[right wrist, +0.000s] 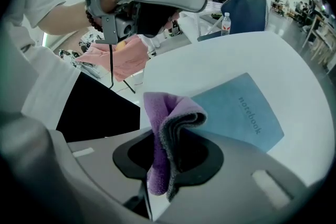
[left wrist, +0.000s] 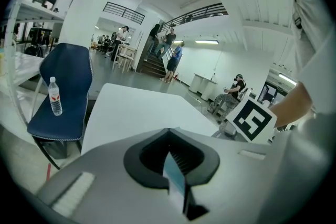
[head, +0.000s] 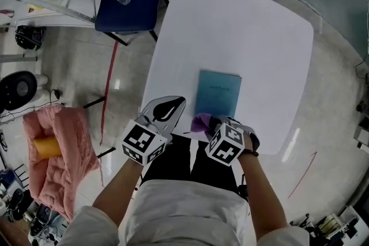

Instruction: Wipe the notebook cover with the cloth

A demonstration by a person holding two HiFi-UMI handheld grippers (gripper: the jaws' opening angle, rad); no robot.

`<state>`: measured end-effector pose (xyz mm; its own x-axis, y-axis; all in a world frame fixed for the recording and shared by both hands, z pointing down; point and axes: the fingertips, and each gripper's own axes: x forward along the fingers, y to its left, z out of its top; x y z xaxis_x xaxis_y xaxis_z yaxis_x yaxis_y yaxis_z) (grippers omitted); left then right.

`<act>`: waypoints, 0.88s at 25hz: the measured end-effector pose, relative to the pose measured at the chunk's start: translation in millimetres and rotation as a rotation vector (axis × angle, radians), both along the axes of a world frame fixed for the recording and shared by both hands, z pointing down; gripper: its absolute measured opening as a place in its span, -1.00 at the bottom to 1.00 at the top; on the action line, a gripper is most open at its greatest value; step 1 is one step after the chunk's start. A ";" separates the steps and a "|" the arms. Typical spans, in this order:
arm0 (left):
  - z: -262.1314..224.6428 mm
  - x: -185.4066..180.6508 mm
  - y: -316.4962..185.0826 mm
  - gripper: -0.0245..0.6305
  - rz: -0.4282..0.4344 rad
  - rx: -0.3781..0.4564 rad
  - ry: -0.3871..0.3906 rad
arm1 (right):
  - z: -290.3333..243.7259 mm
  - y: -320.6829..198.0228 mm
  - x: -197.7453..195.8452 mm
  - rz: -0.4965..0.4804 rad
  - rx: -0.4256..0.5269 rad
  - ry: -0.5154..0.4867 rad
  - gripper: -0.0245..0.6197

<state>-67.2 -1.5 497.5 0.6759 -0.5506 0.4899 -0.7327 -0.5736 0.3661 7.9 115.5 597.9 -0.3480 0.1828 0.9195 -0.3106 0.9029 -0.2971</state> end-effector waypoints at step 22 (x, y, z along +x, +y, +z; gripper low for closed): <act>-87.5 46.3 -17.4 -0.93 0.082 0.100 -0.016 | -123.1 -56.6 44.9 0.322 0.122 -0.213 -0.58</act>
